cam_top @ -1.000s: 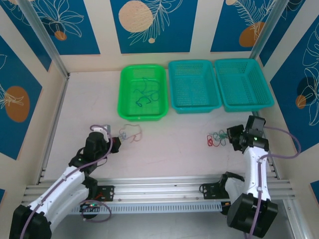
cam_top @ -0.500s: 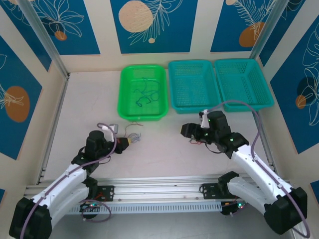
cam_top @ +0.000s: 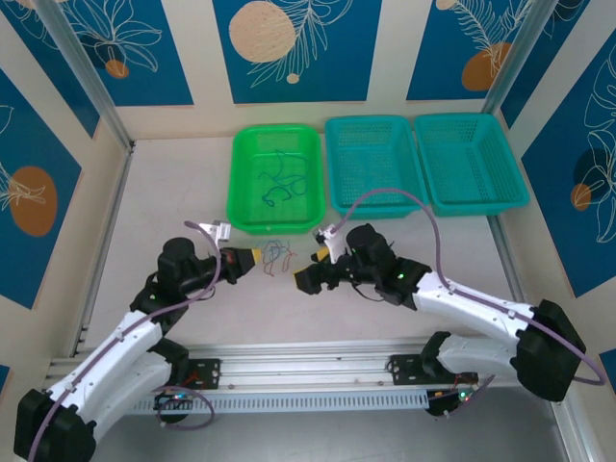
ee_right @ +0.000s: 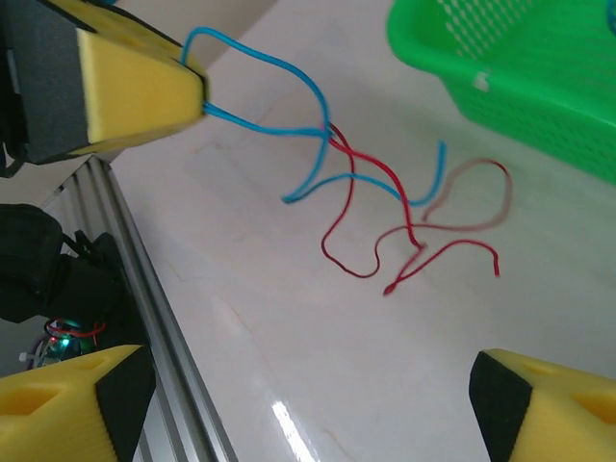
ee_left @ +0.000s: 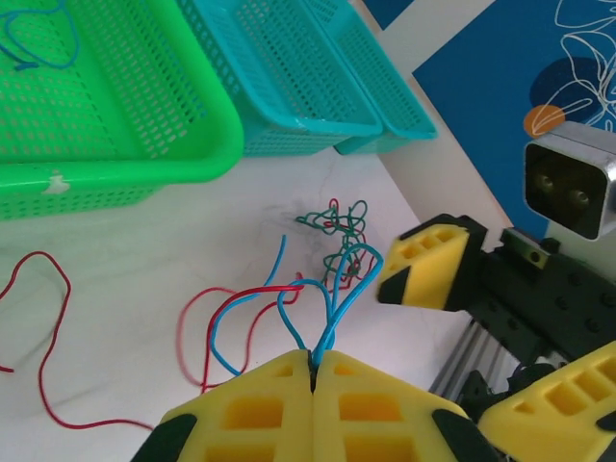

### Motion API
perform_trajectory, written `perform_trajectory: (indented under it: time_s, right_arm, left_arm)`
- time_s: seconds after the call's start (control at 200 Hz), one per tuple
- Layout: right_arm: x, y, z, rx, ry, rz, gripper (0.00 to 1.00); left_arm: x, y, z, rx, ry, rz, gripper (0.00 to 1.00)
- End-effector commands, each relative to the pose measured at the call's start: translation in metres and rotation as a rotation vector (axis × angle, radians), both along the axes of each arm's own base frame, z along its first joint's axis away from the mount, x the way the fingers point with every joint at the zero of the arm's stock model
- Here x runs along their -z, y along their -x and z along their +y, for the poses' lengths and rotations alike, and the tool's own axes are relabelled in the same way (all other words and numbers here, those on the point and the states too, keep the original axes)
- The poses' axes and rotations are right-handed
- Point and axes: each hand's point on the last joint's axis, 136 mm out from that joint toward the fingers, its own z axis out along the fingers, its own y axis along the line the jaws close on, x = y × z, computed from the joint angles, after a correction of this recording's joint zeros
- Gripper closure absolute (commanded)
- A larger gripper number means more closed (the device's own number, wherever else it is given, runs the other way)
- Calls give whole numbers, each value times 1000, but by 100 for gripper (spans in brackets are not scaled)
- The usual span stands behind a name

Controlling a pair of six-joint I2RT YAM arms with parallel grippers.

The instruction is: Untangle the cables

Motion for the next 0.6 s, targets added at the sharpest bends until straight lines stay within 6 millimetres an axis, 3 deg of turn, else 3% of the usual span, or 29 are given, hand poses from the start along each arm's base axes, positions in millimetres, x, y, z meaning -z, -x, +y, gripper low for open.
perform_trajectory:
  time_s: [0.0,0.295,0.345,0.415,0.54,0.595]
  right_arm:
    - [-10,-5,18,-68,-79,-151,14]
    - [16,-42,36,-4,-26,-244,25]
    - [19,-45,42,-10,-20,-220,35]
    - [23,-51,45,15,-15,-190,62]
    - [37,-62,32,122,13,-153,100]
    - [47,-68,17,201,28,-106,100]
  left_arm:
    - [-16,4,-7,29,30,-21,100]
    - [-19,6,-9,35,34,-23,100]
    - [-19,6,-8,27,32,-22,100]
    - [-17,5,-4,4,17,-16,100]
    - [-4,-2,20,-133,-100,16,100]
    - [6,-4,36,-210,-176,35,100]
